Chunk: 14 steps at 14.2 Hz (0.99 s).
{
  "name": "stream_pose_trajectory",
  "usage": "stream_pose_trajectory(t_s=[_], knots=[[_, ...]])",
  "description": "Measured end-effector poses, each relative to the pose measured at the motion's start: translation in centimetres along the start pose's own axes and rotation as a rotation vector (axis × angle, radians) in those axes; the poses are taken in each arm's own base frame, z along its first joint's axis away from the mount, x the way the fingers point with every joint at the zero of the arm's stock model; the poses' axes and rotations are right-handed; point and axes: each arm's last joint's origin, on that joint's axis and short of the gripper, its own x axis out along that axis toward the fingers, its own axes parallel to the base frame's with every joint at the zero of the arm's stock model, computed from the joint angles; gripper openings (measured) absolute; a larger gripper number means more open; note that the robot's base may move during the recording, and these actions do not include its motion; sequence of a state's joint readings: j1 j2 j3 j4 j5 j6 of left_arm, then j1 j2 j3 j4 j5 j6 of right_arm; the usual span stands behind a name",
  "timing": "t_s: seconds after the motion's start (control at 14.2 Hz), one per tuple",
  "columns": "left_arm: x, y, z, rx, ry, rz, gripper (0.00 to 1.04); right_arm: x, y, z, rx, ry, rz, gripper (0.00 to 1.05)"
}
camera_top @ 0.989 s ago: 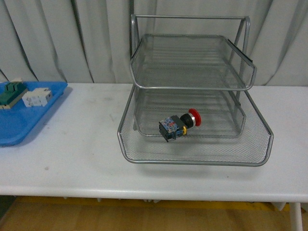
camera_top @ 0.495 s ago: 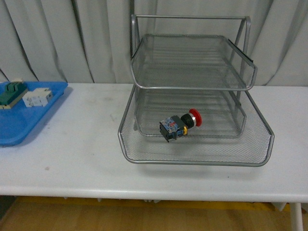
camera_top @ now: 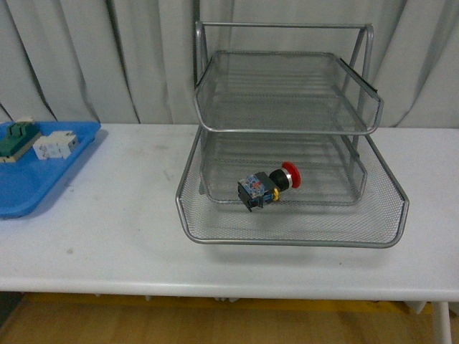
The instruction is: Place button on rack with both arms
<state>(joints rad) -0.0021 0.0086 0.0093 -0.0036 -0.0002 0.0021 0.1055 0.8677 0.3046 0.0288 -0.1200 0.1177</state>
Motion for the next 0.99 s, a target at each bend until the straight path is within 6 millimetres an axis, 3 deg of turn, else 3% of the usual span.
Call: stream_pose_trajectory(t_s=[0.14,0.21,0.64,0.78,0.99], knots=[[0.0,0.0,0.0,0.000,0.000,0.000,0.98,1.2,0.4,0.3,0.010,0.060,0.003,0.98],[0.0,0.0,0.0,0.000,0.000,0.000,0.98,2.7,1.2,0.7,0.020,0.121,0.014,0.98],[0.0,0.0,0.0,0.000,0.000,0.000,0.98,11.4,5.7,-0.1,0.049,0.323,-0.005,0.24],[0.0,0.0,0.0,0.000,0.000,0.000,0.98,13.4,7.2,-0.7,0.042,0.345,0.001,0.01],[0.0,0.0,0.0,0.000,0.000,0.000,0.98,16.2,8.1,-0.9,0.039,0.344,-0.025,0.02]])
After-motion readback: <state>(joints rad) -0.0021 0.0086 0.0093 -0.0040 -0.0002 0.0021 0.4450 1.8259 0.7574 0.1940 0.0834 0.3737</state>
